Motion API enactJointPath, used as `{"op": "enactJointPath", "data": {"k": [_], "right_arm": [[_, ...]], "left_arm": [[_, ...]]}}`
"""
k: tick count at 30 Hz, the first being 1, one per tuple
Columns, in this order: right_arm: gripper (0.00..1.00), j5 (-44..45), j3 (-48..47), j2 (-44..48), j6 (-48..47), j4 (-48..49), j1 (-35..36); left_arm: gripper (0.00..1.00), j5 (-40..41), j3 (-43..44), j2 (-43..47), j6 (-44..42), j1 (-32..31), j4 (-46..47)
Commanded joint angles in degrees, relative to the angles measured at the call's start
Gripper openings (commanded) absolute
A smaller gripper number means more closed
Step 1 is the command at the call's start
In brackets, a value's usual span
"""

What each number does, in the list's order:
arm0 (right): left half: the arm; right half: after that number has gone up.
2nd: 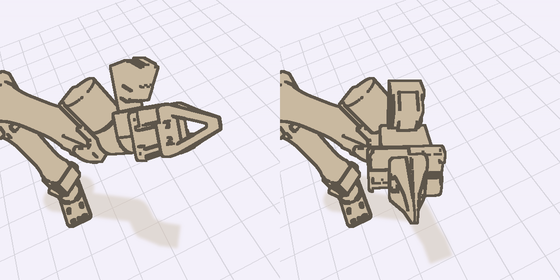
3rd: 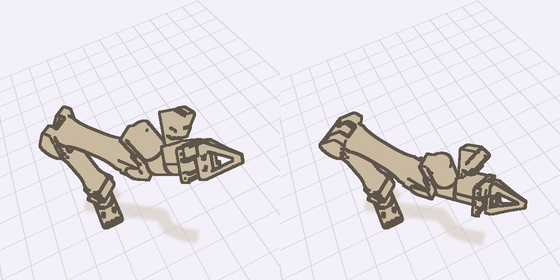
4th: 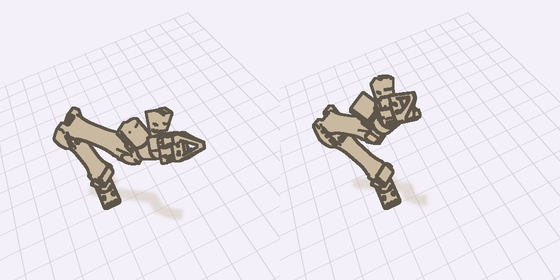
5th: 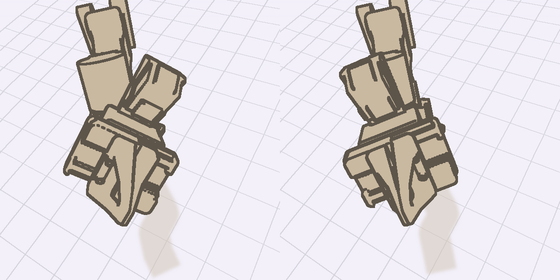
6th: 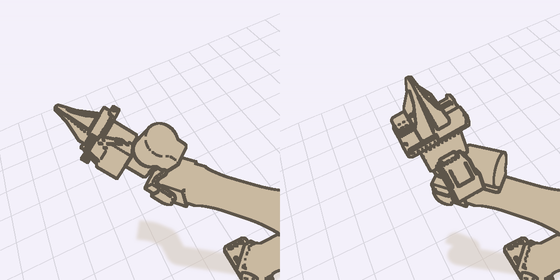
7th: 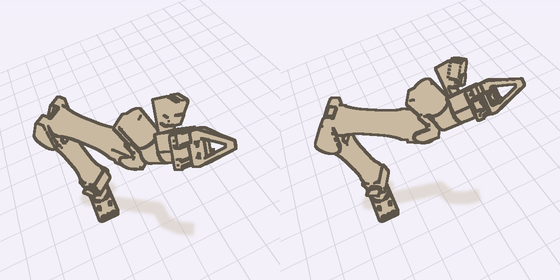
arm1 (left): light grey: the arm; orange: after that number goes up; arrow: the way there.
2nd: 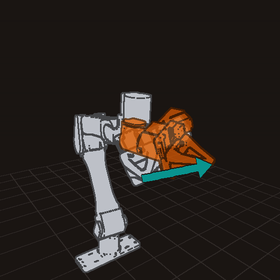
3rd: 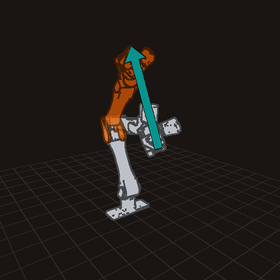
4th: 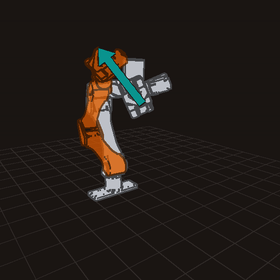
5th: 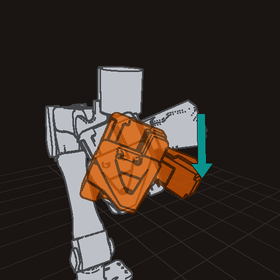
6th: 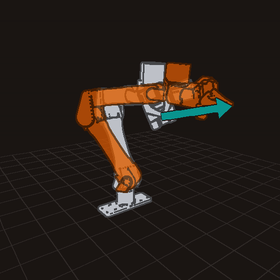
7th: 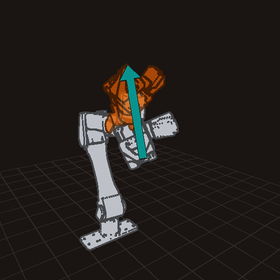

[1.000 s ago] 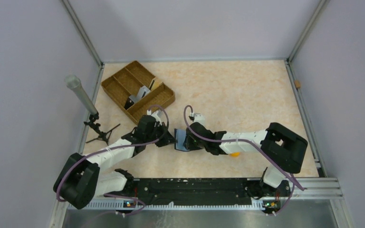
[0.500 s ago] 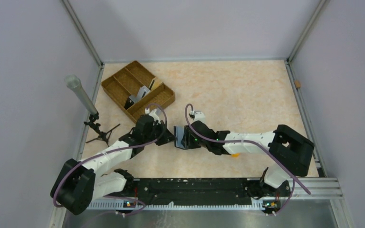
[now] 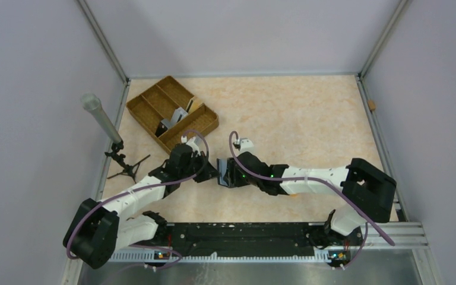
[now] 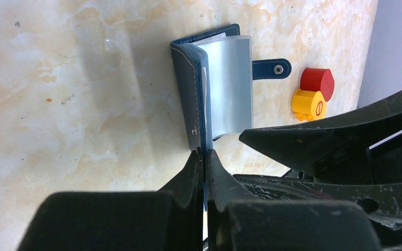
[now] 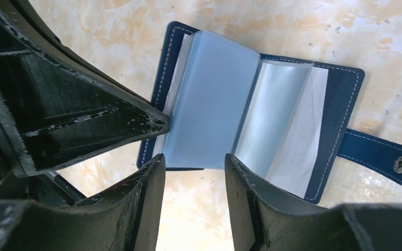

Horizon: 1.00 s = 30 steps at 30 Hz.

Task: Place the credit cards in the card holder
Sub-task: Open the card holder at the center of the board.

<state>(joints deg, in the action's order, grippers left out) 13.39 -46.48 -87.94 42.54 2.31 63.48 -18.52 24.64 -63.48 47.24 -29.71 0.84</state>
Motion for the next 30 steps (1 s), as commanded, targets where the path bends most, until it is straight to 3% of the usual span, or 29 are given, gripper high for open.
{"op": "enactJointPath", "data": {"k": [1, 14, 30], "right_arm": [[0.45, 0.44, -3.68, -1.43, -0.92, 0.50, 1.03], [0.43, 2.12, -4.76, -4.08, 0.93, -2.12, 0.97], [0.38, 12.08, -5.02, -4.98, 1.82, -13.10, 0.96]], "left_arm": [[0.00, 0.33, 0.67, 1.08, 0.07, -0.12, 0.83], [0.00, 0.47, 0.53, 1.83, -0.03, -0.17, 0.38], [0.00, 1.84, 0.30, 2.77, -0.20, -0.16, -0.59]]}}
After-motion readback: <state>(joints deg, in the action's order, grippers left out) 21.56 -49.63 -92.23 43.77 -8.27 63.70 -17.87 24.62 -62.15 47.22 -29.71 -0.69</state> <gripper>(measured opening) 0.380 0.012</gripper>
